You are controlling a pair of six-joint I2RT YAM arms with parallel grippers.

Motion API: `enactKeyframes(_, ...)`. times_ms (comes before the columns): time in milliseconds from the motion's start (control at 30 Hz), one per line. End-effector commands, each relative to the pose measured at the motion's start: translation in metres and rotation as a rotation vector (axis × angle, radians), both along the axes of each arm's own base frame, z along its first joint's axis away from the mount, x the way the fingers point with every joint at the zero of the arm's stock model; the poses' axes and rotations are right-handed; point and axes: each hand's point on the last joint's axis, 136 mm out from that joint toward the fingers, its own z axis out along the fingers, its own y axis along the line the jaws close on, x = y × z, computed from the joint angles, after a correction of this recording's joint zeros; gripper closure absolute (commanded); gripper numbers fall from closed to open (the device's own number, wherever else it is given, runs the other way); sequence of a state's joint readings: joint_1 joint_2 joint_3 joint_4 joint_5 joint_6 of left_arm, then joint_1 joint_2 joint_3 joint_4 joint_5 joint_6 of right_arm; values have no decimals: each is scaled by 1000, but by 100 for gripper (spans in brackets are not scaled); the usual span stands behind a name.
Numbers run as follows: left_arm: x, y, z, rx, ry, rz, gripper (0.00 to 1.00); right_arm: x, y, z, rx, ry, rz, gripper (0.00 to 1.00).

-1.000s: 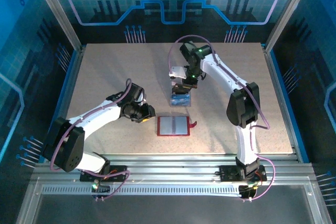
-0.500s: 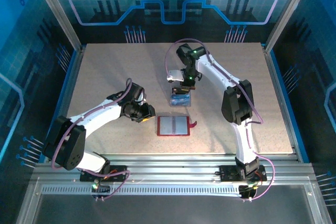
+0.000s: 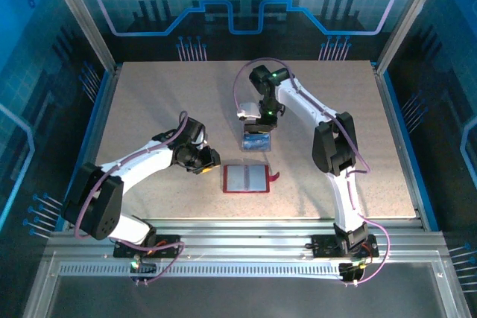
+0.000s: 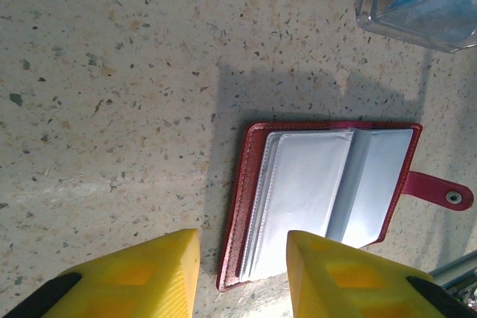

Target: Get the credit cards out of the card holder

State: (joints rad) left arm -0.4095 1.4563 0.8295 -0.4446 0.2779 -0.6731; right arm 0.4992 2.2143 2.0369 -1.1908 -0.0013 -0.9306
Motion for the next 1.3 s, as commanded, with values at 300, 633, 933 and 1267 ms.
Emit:
enactKeyframes(300,8,-11,12,-56,-13,-32,64,2,11,57,95,-141,-72,75)
enactKeyframes(633,9,-26,8,-115,7,-64,67,-26,23,73,301,-76,-398,74)
enactKeyframes(933,2,-34,-2,-117,33,-88,74,-60,30,70,580,137,-915,80)
enactKeyframes(1267,-14,-39,-19,-107,77,-103,87,-114,56,21,661,612,-1283,88)
